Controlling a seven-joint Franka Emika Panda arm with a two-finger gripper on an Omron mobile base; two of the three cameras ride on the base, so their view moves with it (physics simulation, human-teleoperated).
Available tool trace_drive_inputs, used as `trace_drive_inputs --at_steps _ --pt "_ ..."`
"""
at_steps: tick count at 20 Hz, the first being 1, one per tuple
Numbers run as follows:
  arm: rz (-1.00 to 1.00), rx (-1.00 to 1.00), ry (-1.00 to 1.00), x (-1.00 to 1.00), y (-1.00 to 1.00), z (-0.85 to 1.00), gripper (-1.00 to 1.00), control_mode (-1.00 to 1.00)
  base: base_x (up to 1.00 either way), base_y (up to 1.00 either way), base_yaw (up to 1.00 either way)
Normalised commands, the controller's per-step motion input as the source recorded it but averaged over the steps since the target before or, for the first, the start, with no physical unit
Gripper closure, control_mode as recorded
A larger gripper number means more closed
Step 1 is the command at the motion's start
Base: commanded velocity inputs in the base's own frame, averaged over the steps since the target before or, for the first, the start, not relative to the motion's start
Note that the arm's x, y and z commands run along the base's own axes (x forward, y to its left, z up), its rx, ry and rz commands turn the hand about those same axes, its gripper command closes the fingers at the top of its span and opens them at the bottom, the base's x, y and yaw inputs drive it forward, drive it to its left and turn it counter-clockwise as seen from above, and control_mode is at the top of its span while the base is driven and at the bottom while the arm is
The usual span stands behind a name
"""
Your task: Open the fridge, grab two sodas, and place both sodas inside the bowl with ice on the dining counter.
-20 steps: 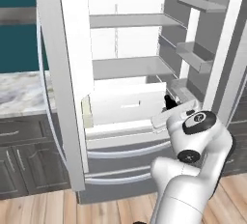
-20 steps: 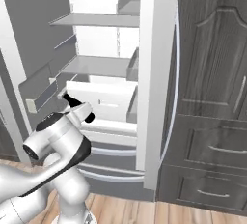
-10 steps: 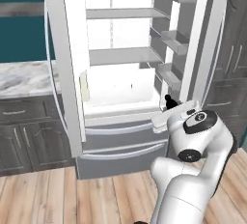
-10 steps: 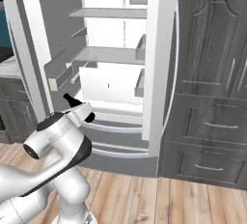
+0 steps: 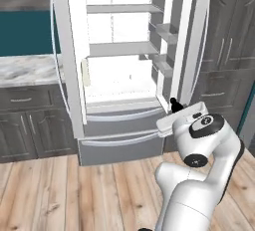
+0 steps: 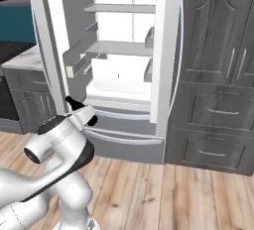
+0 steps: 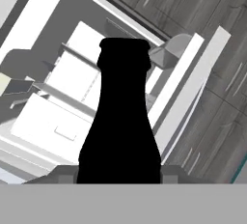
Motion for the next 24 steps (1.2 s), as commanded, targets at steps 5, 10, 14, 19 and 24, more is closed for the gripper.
trace_drive_inputs --at_steps 5,10,14,19,24 --pt "0.00 0.00 0.00 0.00 0.00 0.00 1.00 1.00 -0.37 -0.53 0.08" --pt "0.00 0.00 0.00 0.00 0.00 0.00 1.00 1.00 -0.02 -0.64 0.16" --pt "0.00 0.00 0.00 0.00 0.00 0.00 1.00 1.00 0.01 -0.69 0.21" --pt "0.00 0.00 0.00 0.00 0.00 0.00 1.00 1.00 -0.10 -0.51 0.25" --pt "0.00 0.00 0.00 0.00 0.00 0.00 1.00 1.00 -0.12 -0.46 0.23"
